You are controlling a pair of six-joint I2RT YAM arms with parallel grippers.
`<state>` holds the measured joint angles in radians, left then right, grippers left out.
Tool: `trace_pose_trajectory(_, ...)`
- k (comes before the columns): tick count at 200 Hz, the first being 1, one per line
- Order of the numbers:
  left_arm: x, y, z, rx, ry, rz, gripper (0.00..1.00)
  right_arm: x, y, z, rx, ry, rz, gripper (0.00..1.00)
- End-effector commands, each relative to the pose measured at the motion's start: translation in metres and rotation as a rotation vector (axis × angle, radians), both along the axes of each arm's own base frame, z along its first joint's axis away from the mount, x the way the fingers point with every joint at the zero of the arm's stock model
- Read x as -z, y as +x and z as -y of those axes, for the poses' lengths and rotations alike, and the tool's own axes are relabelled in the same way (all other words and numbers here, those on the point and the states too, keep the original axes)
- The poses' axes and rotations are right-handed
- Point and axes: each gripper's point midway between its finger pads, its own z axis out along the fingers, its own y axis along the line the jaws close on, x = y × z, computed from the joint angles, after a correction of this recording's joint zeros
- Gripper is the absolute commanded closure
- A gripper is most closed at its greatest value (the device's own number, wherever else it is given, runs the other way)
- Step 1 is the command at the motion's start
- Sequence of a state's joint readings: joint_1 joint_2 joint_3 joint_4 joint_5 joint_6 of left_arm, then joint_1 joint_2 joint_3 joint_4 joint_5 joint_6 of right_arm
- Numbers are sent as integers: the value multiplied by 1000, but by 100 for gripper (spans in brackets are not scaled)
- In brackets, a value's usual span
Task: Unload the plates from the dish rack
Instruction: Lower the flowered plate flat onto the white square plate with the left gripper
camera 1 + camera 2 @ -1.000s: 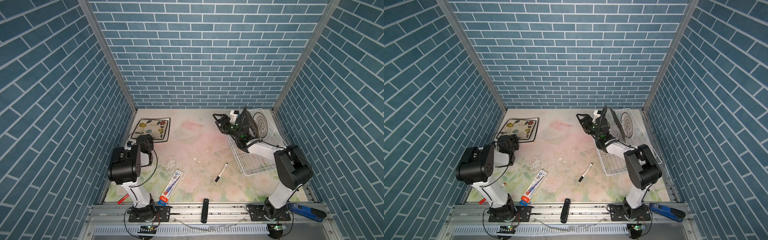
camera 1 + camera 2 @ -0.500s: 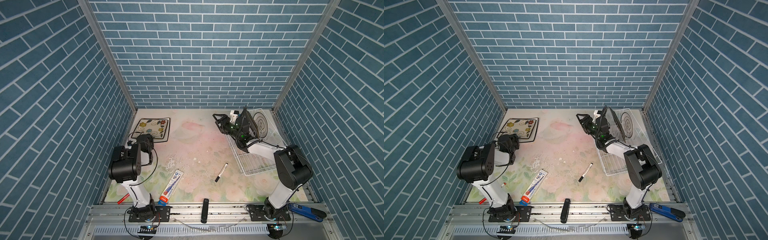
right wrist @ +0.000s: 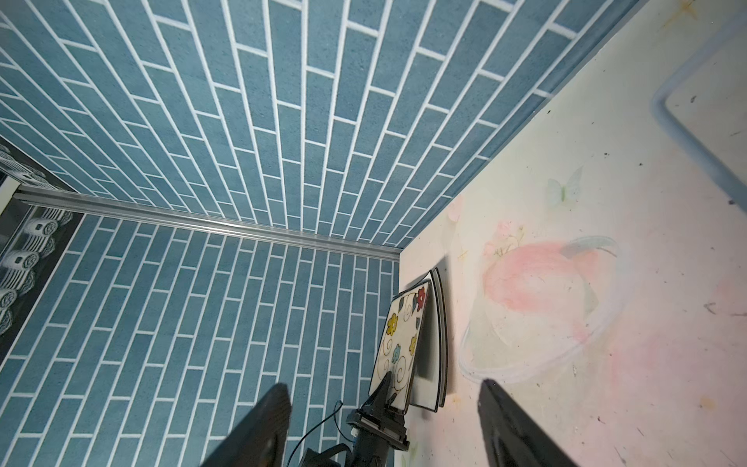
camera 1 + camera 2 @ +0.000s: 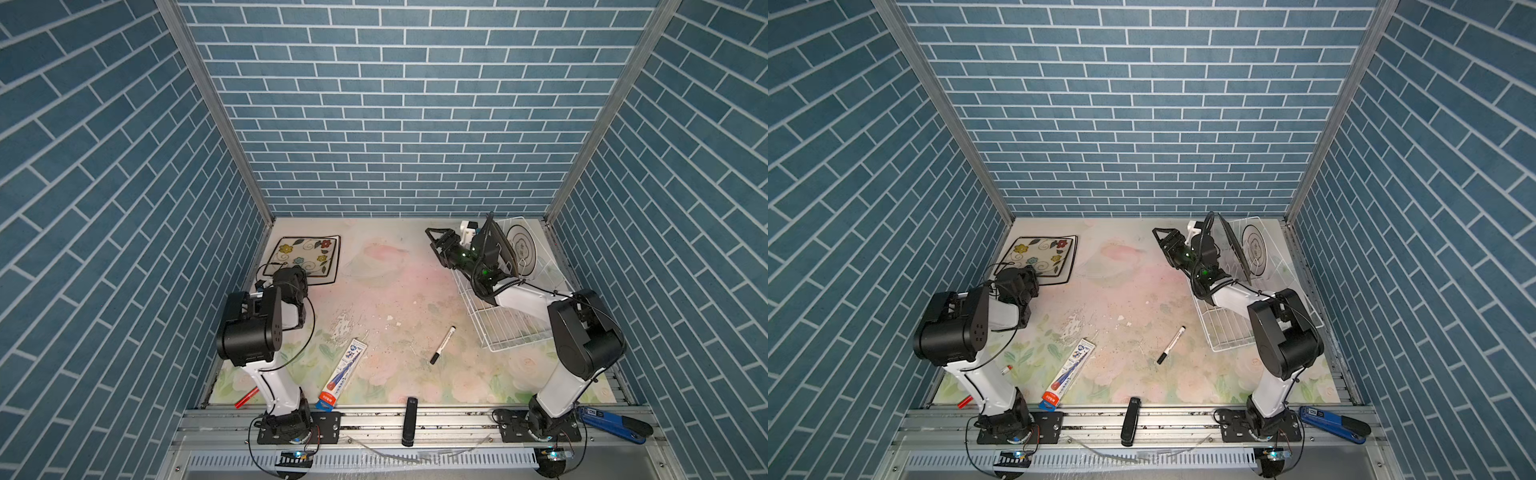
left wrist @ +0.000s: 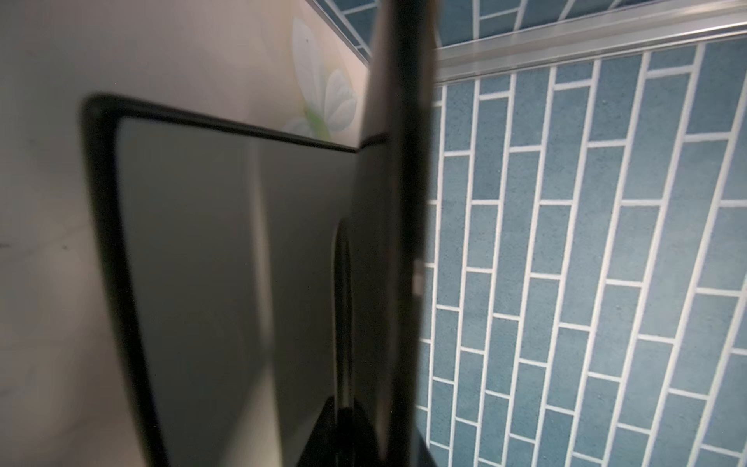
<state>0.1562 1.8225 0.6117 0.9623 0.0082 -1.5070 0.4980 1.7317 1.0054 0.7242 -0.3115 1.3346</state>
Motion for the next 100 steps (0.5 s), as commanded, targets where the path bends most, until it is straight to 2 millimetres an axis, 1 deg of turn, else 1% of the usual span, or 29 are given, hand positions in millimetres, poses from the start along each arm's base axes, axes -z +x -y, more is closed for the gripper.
trace_pose_trajectory(1,-60,17,2,19,25,178,73,-22,6,-3,-9,18,56,26)
trace_pose_trajectory(20,-61,18,3,25,25,176,65,-22,5,-4,-11,19,55,26)
trace_pose_trajectory(58,-63,16,4,27,30,156,45,-22,4,-3,-10,18,53,26)
trace_pose_trajectory(82,-63,18,7,49,26,138,41,-22,3,-2,-8,18,54,26)
trace_pose_trajectory(100,-61,18,8,54,29,125,36,-22,3,-2,-8,18,54,26)
